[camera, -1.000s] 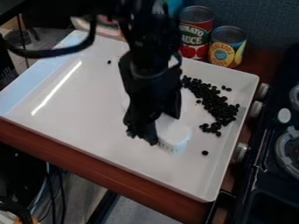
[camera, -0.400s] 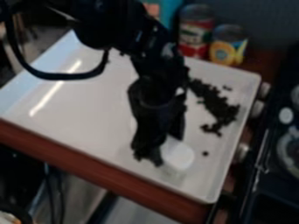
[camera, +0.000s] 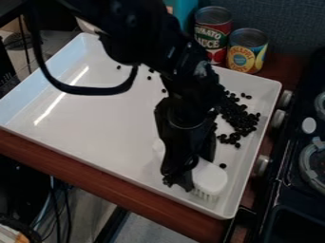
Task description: Sweep into pile
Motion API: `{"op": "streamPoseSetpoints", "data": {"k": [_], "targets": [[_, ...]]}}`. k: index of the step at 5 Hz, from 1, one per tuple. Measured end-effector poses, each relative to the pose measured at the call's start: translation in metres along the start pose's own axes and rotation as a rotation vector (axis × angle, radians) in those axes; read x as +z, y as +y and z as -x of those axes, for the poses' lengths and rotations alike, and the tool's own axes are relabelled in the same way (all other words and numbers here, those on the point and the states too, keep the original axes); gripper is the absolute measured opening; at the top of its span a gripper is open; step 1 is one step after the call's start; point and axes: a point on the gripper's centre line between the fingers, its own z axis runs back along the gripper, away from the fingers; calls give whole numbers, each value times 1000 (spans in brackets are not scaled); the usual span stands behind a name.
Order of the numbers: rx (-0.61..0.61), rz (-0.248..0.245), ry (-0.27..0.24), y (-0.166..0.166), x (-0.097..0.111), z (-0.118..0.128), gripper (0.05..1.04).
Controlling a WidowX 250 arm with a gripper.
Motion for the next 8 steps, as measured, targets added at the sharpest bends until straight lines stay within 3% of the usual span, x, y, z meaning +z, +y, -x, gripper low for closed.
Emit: {"op": "streamPoseSetpoints", "data": {"k": [3, 4, 8], "targets": [[9, 55, -61, -20, -20, 1, 725], [19, 78, -73, -32, -20, 0, 635], [145, 144, -107, -106, -29, -18, 634]]}}
